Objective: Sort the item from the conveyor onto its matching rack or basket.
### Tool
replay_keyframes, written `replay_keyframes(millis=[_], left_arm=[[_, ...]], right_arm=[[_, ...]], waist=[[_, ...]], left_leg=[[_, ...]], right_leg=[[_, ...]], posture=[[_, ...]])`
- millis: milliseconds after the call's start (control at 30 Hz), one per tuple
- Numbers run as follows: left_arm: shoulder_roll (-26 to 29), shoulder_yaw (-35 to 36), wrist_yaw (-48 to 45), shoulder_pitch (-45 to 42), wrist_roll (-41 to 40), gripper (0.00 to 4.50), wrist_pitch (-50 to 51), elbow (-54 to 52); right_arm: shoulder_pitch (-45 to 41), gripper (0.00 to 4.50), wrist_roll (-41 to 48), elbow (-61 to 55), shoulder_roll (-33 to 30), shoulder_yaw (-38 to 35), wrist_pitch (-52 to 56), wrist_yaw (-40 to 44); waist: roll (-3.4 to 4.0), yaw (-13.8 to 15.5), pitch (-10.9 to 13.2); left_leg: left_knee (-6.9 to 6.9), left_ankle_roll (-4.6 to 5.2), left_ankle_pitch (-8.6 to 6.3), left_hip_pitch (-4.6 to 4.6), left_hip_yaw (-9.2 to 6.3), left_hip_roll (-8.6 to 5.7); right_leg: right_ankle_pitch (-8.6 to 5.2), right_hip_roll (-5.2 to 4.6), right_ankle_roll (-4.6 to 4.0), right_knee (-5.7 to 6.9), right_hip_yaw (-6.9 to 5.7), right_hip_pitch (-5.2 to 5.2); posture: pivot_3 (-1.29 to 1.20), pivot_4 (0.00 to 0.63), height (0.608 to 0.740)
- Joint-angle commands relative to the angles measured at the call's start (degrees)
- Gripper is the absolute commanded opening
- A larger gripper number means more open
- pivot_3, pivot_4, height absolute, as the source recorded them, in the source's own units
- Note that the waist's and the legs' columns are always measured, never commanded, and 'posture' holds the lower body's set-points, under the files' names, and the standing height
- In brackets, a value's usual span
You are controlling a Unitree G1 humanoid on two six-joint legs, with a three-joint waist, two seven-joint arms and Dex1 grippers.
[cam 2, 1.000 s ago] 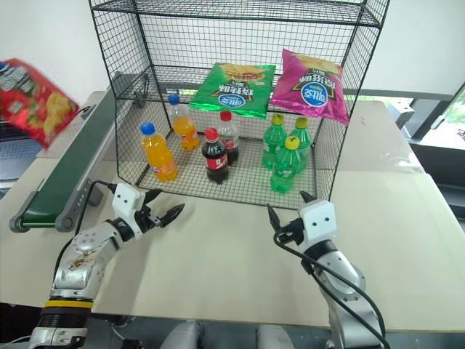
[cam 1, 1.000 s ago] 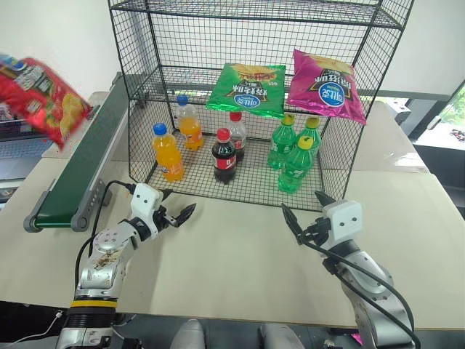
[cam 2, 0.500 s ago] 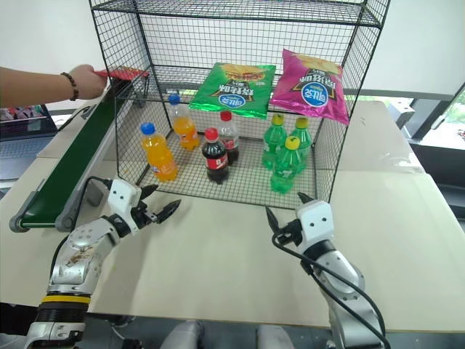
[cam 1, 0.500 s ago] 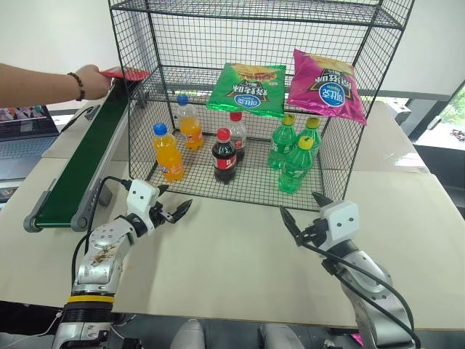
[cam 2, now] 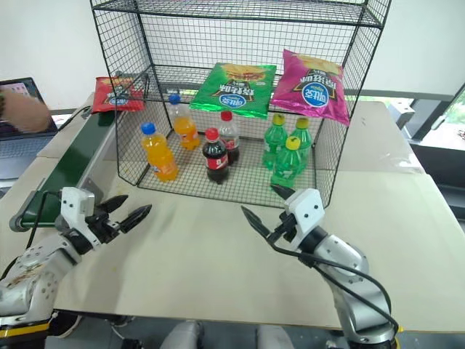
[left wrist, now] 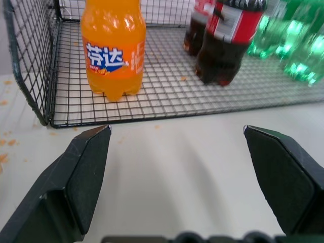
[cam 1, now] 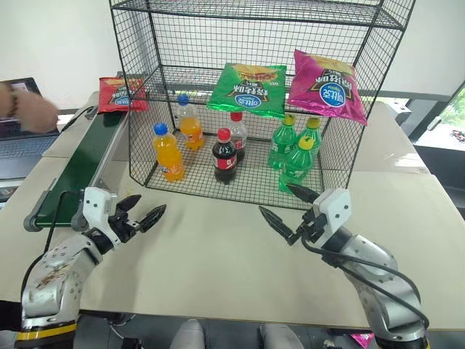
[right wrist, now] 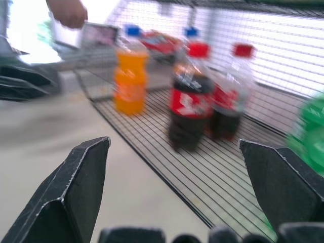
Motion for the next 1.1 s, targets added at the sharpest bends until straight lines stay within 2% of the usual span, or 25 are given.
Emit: replay_keyframes(millis=[33, 200, 333, 467, 667, 867, 1100], left_arm=[[-1.7, 12.2, 9.4, 1.4, -16.4, 4.46, 8.1, -3.2], [-4.2, 23.0, 24.6, 2.6, -38.0, 4.46, 12.8, 3.5], [-5.1, 27.1, 34.0, 4.6, -52.9, 4.46, 11.9, 8.0], [-2.5, 28.7, 38.9, 6.8, -62.1, 4.46, 11.1, 11.4], [0.0, 30.4, 43.1, 7.7, -70.0, 4.46, 7.6, 13.1], [0.8, 33.1, 43.8, 8.6, -71.9, 4.46, 7.0, 12.1], [-4.3, 32.8, 46.5, 10.2, -71.9, 4.46, 5.8, 7.7]], right_arm=[[-4.8, 4.50, 8.2, -2.5, -1.9, -0.8, 3.2, 5.2], [-13.2, 4.50, 14.1, 1.2, -3.9, -0.9, 5.3, 10.5], [-19.4, 4.50, 16.8, 3.8, -4.3, -0.3, 5.9, 13.5], [-22.6, 4.50, 18.7, 4.8, -4.2, -0.4, 6.8, 14.6], [-23.8, 4.50, 19.7, 4.2, -4.6, 0.4, 7.2, 15.9], [-24.5, 4.50, 20.2, 4.0, -5.1, 0.2, 7.8, 16.0], [-26.4, 4.50, 22.0, 3.9, -5.5, 0.3, 8.7, 18.3]], waist=[[-0.01, -0.1, 0.0], [-0.03, -0.3, 0.0], [-0.12, 0.1, 0.0], [-0.11, 0.1, 0.0], [-0.10, 0.0, 0.0], [-0.11, 0.4, 0.0], [-0.11, 0.3, 0.0]], left_leg=[[0.00, 0.00, 0.00, 0.01, 0.00, 0.02], [-0.01, 0.02, -0.02, 0.09, 0.00, 0.07], [0.02, 0.02, -0.02, 0.06, -0.02, 0.04], [-0.03, 0.01, -0.02, 0.13, -0.02, 0.08], [-0.09, 0.00, -0.02, 0.16, -0.01, 0.11], [-0.08, -0.03, -0.01, 0.10, 0.00, 0.09], [-0.10, -0.04, -0.01, 0.09, 0.03, 0.09]], right_leg=[[0.00, 0.00, 0.00, 0.00, 0.00, 0.01], [0.00, 0.06, -0.02, 0.05, -0.01, 0.01], [0.00, 0.03, -0.02, 0.03, -0.03, 0.02], [-0.01, 0.05, -0.06, 0.07, -0.04, 0.01], [-0.05, 0.08, -0.14, 0.08, -0.06, -0.04], [-0.05, 0.06, -0.15, 0.02, -0.09, -0.05], [-0.06, 0.04, -0.16, -0.03, -0.08, -0.06]], posture=[[0.00, 0.150, 0.740], [0.00, 0.150, 0.740], [0.00, 0.150, 0.740], [0.00, 0.150, 0.740], [0.00, 0.150, 0.740], [0.00, 0.150, 0.740], [0.00, 0.150, 0.740]])
